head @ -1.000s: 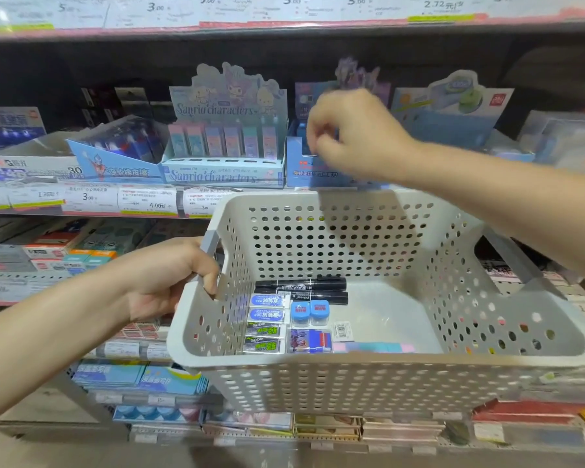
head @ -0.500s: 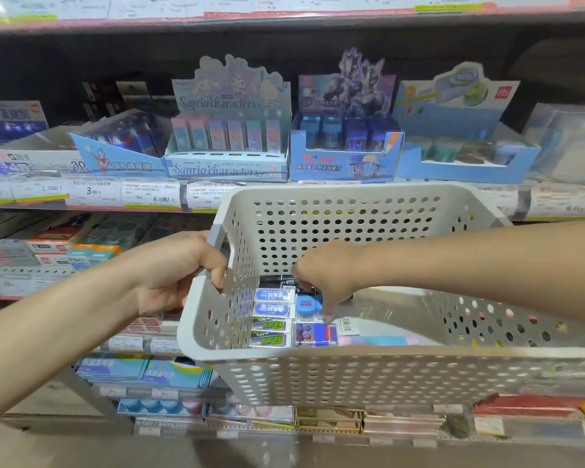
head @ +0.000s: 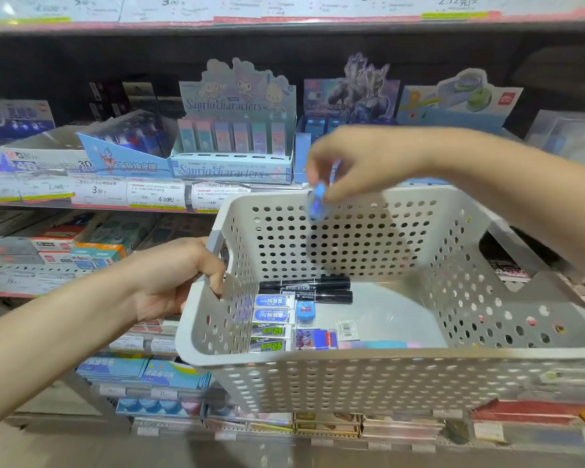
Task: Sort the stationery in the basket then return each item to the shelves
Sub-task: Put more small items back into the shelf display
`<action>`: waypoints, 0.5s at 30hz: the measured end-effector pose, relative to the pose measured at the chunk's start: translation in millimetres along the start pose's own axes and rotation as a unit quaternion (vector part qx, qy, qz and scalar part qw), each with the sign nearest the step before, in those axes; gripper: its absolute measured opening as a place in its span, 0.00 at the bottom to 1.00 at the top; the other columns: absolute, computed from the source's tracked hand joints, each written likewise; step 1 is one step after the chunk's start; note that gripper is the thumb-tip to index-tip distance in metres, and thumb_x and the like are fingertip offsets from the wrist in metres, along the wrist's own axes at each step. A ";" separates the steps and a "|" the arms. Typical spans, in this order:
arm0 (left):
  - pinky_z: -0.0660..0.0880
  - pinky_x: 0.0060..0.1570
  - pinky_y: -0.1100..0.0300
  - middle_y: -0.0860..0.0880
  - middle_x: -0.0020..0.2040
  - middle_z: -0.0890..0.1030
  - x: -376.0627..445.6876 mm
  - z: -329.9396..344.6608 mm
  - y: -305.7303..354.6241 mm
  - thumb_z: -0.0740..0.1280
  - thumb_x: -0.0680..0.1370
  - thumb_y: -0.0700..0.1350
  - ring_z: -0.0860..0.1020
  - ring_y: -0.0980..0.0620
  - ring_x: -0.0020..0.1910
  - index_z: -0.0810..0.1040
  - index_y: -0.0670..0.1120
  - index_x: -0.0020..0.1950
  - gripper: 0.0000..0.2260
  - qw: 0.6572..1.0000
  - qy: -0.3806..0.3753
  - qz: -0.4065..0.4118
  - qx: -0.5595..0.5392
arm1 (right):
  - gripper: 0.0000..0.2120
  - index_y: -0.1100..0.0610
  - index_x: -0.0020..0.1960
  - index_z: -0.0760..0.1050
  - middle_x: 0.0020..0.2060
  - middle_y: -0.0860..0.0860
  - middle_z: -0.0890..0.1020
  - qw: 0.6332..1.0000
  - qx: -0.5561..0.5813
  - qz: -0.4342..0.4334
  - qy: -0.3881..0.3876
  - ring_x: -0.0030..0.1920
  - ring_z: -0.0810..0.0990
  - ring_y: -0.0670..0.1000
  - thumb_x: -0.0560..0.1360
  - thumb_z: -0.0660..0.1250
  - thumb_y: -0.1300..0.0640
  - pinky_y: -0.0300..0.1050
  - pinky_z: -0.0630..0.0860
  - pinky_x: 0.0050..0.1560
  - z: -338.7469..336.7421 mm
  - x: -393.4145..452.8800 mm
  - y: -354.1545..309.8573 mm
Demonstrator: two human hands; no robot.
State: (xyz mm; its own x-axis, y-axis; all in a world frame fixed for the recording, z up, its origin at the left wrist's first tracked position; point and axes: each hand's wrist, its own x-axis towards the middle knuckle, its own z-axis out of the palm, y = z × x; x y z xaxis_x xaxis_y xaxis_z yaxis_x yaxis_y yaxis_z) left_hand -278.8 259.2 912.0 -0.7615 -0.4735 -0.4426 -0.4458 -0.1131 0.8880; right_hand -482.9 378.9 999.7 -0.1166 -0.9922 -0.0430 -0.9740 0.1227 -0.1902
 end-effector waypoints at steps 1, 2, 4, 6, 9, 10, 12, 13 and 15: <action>0.76 0.28 0.59 0.38 0.40 0.74 -0.6 0.1 -0.4 0.60 0.54 0.31 0.74 0.46 0.29 0.75 0.41 0.55 0.29 1.000 -0.001 -0.001 0.000 | 0.07 0.54 0.49 0.75 0.45 0.50 0.81 0.998 0.022 0.000 0.063 0.38 0.77 0.46 0.72 0.68 0.55 0.39 0.75 0.39 -10.0 -0.6 5.6; 0.77 0.29 0.59 0.38 0.41 0.74 -0.9 0.2 -0.5 0.60 0.54 0.31 0.74 0.46 0.30 0.75 0.41 0.55 0.29 1.000 -0.004 -0.001 0.000 | 0.07 0.55 0.50 0.75 0.46 0.50 0.81 0.992 0.037 0.004 0.123 0.40 0.77 0.47 0.73 0.68 0.57 0.37 0.74 0.39 -16.9 0.5 11.8; 0.77 0.30 0.59 0.38 0.42 0.75 -1.9 1.2 0.7 0.60 0.54 0.31 0.75 0.45 0.32 0.75 0.40 0.56 0.30 1.000 -0.004 -0.001 0.003 | 0.09 0.57 0.54 0.76 0.48 0.51 0.80 0.974 0.030 0.024 0.223 0.44 0.76 0.49 0.74 0.66 0.58 0.39 0.73 0.44 -22.1 8.5 24.3; 0.77 0.30 0.59 0.39 0.40 0.75 -2.2 1.8 2.1 0.60 0.54 0.31 0.76 0.46 0.30 0.76 0.40 0.55 0.29 1.000 0.001 0.001 0.006 | 0.12 0.57 0.58 0.76 0.52 0.53 0.80 0.964 -0.010 0.042 0.263 0.47 0.75 0.48 0.75 0.65 0.59 0.40 0.70 0.49 -19.5 19.8 33.6; 0.76 0.31 0.58 0.38 0.43 0.75 -1.5 0.5 2.4 0.60 0.54 0.31 0.75 0.45 0.31 0.75 0.37 0.60 0.33 1.000 0.012 -0.002 0.017 | 0.14 0.56 0.62 0.76 0.58 0.53 0.79 0.964 -0.041 0.045 0.257 0.53 0.76 0.51 0.76 0.66 0.58 0.38 0.67 0.51 -11.4 35.4 39.6; 0.76 0.31 0.58 0.38 0.44 0.75 -1.7 0.4 2.5 0.60 0.54 0.31 0.74 0.45 0.31 0.74 0.36 0.61 0.34 1.000 0.015 -0.002 0.017 | 0.14 0.57 0.62 0.75 0.58 0.53 0.79 0.964 -0.041 0.045 0.257 0.54 0.76 0.52 0.76 0.66 0.57 0.38 0.67 0.51 -9.6 39.8 40.6; 0.76 0.31 0.59 0.38 0.45 0.74 -2.7 0.7 3.3 0.60 0.54 0.31 0.74 0.45 0.31 0.74 0.37 0.61 0.34 1.000 0.013 -0.002 0.016 | 0.13 0.58 0.59 0.76 0.55 0.54 0.80 0.964 -0.036 0.048 0.259 0.52 0.77 0.54 0.75 0.67 0.57 0.38 0.68 0.48 -9.1 47.4 42.5; 0.76 0.30 0.59 0.38 0.45 0.74 -3.4 1.0 3.6 0.60 0.53 0.31 0.73 0.45 0.31 0.75 0.39 0.61 0.34 1.000 0.012 -0.002 0.015 | 0.12 0.58 0.58 0.77 0.53 0.54 0.80 0.964 -0.031 0.050 0.258 0.49 0.76 0.53 0.75 0.68 0.57 0.37 0.67 0.46 -9.9 50.3 42.9; 0.77 0.29 0.59 0.39 0.44 0.74 -4.1 0.5 4.0 0.60 0.54 0.31 0.73 0.44 0.32 0.75 0.40 0.60 0.34 1.000 0.011 -0.002 0.010 | 0.12 0.60 0.55 0.79 0.50 0.55 0.81 0.966 -0.023 0.049 0.254 0.45 0.75 0.51 0.74 0.70 0.57 0.37 0.67 0.44 -12.0 53.5 41.9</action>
State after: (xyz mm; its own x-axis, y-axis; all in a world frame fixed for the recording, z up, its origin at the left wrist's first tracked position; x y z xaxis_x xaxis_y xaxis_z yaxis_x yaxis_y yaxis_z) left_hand -277.7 261.2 917.3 -0.7497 -0.4922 -0.4424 -0.4573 -0.0978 0.8839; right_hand -532.3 330.8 1001.2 -0.2770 -0.8587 0.4312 -0.9599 0.2267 -0.1652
